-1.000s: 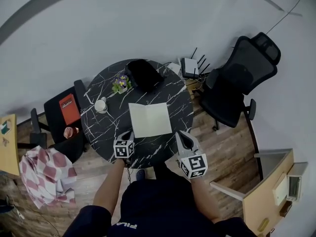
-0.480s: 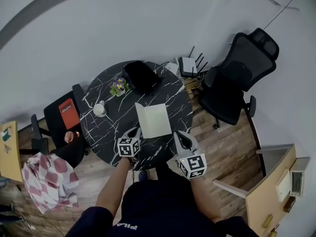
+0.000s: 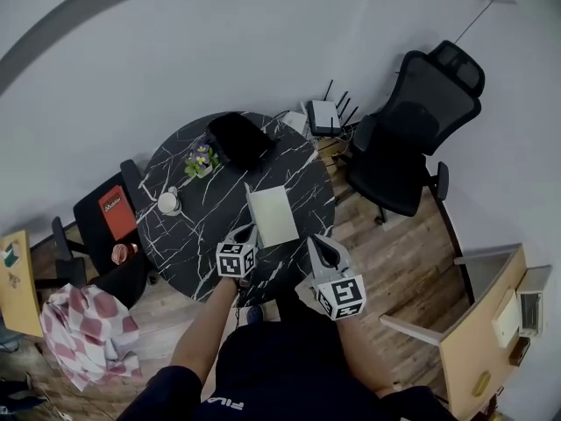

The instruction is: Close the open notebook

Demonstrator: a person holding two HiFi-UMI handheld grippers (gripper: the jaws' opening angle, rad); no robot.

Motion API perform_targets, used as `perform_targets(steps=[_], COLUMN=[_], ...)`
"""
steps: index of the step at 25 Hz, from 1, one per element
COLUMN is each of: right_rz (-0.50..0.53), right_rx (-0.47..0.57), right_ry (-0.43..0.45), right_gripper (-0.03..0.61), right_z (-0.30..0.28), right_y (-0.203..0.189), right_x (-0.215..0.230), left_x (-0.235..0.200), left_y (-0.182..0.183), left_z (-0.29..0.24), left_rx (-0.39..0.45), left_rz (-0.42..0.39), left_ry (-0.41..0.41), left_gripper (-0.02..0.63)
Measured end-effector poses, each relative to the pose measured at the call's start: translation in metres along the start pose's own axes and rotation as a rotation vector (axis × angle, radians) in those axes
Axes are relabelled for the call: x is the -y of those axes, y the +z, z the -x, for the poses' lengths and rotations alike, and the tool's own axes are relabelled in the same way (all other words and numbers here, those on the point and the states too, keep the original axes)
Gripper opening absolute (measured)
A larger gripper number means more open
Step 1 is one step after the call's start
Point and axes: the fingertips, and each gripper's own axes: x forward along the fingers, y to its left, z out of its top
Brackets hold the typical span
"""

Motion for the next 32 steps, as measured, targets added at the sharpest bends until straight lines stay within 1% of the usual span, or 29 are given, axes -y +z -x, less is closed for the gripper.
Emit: perform_targets(steps=[4, 8, 16, 19, 22, 24, 28, 32], right_rz=[-0.007, -0.018, -0.037, -0.042, -0.047, -0.048, -0.037, -0.017], right_rx=[0.001, 0.001, -0.004, -0.006, -0.004, -0.001, 0.012, 0.025], right_ry=[-0.022, -0.042, -0.067, -0.071, -0.069, -0.061, -0.039, -0.016], right_gripper=[0.009, 0.009, 0.009, 0.009, 0.009, 0.009, 0.009, 0.009], right_z=[0.006, 0.012, 0.018, 0.018, 0.015, 0.012, 0.005, 0.001], right_y=[-0.002, -0.004, -0.008, -0.009, -0.01, -0.008, -0.002, 0.005], right_x=[0.008, 0.017, 0.036, 0.042, 0.045, 0.045, 0.04, 0.029], left_x=[0.014, 0.027, 0.042, 0.046, 0.044, 0.041, 0.039, 0.037], left_y=[0.005, 0.001, -0.006, -0.004, 0.002, 0.012, 0.041, 0.067], left_z=[-0.012, -0.025, -0.045, -0.045, -0.036, -0.024, 0.014, 0.064], left_rx=[-0.013, -0.039, -0.079, -0.071, -0.036, 0.006, 0.123, 0.235], left_rz=[-0.02, -0.037, -0.039, -0.039, -0.027, -0.018, -0.032, -0.029], left_ry=[-0.018, -0.031, -0.05, -0.051, -0.039, -0.028, -0.002, 0.024], left_gripper=[0.004, 0.003, 0.003, 0.004, 0.003, 0.004, 0.003, 0.004])
